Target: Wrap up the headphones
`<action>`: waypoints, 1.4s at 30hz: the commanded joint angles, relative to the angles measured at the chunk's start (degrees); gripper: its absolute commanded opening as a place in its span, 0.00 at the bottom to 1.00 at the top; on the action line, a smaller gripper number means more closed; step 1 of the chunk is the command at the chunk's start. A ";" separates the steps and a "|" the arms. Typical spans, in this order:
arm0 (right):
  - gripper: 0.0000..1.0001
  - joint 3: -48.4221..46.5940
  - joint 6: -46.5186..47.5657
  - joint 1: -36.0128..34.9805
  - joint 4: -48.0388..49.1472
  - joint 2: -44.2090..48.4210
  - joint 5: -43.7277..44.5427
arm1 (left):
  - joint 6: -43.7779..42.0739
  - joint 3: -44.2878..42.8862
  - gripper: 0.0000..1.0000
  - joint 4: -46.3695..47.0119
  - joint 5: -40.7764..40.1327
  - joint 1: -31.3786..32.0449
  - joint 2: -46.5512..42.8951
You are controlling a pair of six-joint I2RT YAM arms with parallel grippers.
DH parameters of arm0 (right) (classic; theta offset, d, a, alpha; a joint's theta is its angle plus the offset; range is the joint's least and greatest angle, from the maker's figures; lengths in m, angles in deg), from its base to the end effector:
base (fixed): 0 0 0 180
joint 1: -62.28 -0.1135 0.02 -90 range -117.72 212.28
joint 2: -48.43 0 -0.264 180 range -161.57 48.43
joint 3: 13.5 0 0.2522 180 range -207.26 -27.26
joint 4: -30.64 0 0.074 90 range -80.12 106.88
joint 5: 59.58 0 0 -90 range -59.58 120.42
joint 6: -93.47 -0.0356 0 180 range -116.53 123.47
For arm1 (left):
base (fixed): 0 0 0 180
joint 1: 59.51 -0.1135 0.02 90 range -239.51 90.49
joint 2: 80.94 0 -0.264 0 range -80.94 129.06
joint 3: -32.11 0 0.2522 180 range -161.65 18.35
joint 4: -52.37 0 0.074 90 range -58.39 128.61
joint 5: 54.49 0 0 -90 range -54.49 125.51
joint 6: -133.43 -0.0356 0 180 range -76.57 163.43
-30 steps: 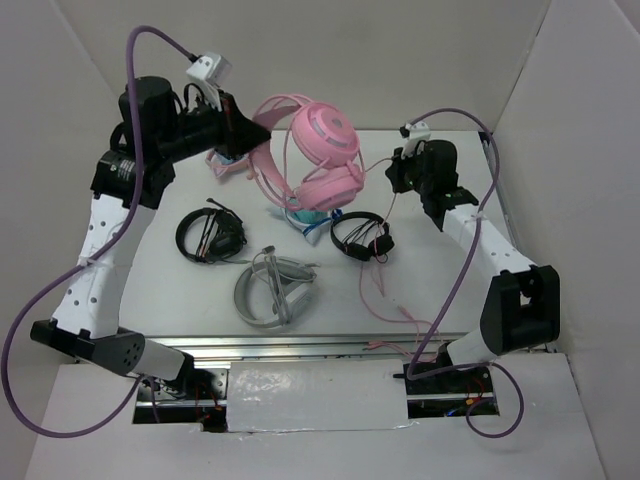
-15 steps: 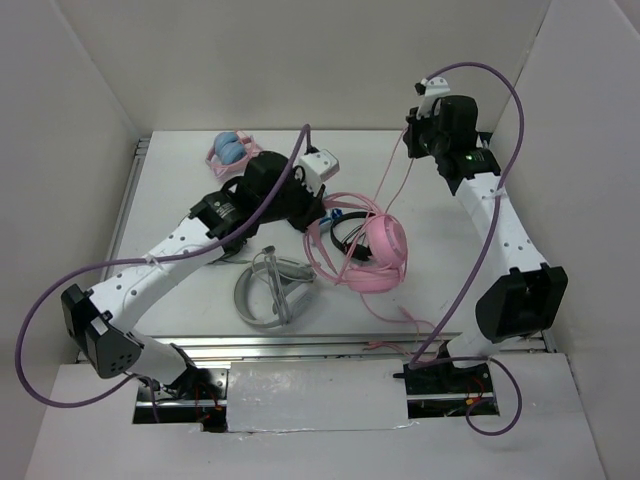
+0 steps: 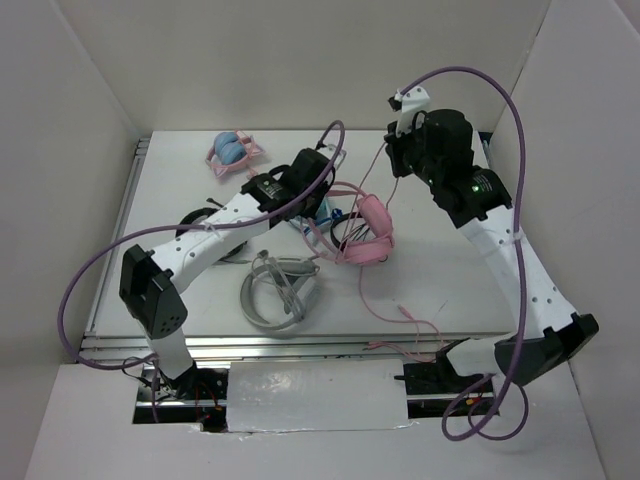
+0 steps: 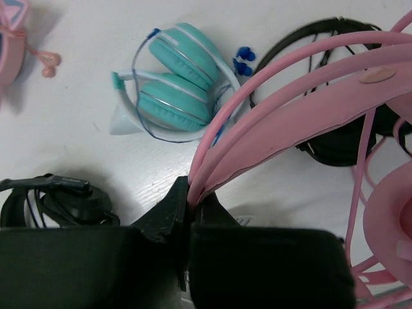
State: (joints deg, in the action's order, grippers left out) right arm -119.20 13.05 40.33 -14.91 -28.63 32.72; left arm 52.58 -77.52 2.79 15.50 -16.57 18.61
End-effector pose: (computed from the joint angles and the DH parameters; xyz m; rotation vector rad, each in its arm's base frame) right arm 0.2668 0.1060 0.4598 -0.4805 1.8043 0.1118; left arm 0.2975 -0.2602 0.3496 0.4655 2.1640 -0.1072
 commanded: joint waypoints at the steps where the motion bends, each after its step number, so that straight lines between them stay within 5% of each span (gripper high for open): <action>1: 0.00 -2.63 0.27 -4.13 -0.28 5.51 3.76 | 5.70 -7.55 0.00 -4.07 -7.48 -1.97 0.99; 7: 0.00 0.00 -0.70 -15.48 -5.73 9.82 6.46 | 12.47 -19.78 0.00 -13.66 -20.58 -2.42 7.58; 13: 0.00 -0.69 -2.72 -18.73 -8.55 8.77 7.27 | 13.00 -19.88 0.00 -11.30 -18.14 -3.39 4.88; 24: 0.00 9.75 -8.70 -23.39 1.98 10.26 -12.48 | 22.75 -28.23 0.00 -13.85 -25.17 -5.67 5.22; 29: 0.03 16.51 -11.32 -24.10 7.87 10.70 -11.98 | 24.25 -28.14 0.00 -11.39 -18.07 -8.21 2.32; 35: 0.34 29.15 -7.39 -26.03 27.86 13.76 5.24 | 19.07 -24.10 0.00 -1.21 2.32 -11.65 -5.32; 42: 0.50 35.42 -3.88 -26.91 39.95 16.50 3.84 | 19.07 -29.36 0.00 -2.86 9.98 -11.65 -8.31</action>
State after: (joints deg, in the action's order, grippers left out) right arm -84.38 6.63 14.41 12.19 -14.69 34.97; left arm 70.17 -102.22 -8.53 18.23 -28.92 14.43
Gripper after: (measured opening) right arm 0.462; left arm 0.094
